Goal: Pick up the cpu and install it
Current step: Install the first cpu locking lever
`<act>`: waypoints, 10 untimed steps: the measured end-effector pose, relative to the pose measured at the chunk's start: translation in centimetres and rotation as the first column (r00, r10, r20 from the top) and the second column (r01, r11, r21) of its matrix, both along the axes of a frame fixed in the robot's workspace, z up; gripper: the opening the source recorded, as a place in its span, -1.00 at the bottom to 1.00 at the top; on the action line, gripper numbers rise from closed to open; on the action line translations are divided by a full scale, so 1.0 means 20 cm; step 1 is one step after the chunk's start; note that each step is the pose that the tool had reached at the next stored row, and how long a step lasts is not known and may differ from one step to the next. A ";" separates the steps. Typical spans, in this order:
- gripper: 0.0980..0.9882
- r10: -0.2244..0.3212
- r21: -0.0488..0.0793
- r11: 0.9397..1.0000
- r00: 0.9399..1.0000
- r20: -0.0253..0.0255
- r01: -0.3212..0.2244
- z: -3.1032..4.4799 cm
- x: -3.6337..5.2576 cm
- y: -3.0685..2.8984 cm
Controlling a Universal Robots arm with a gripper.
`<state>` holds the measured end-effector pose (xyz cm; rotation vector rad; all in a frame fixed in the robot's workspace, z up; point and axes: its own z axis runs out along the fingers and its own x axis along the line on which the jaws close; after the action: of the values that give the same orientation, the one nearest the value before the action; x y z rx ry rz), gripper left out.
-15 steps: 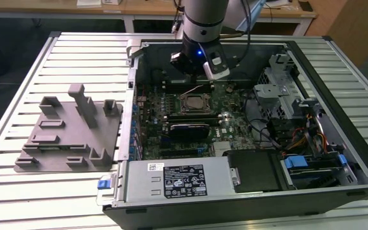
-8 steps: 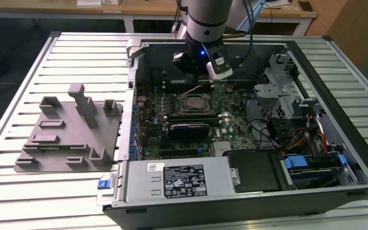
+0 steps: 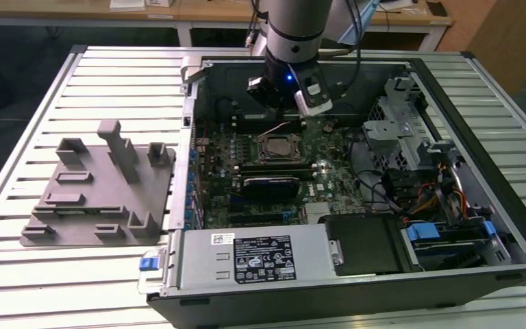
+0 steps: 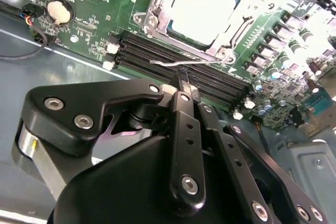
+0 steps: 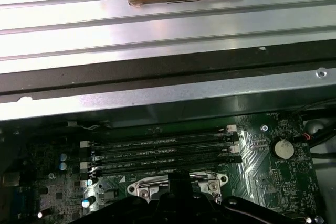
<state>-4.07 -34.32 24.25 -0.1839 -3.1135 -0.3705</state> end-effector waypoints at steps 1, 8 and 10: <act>-0.98 0.000 -0.001 1.000 1.000 0.002 0.000 -0.003 0.000 0.000; -0.98 0.000 -0.010 1.000 1.000 0.010 0.000 -0.020 0.000 0.000; -0.98 -0.001 -0.012 1.000 1.000 0.010 0.001 -0.022 0.000 0.000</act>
<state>-4.07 -34.32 23.81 -0.1837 -3.1264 -0.3537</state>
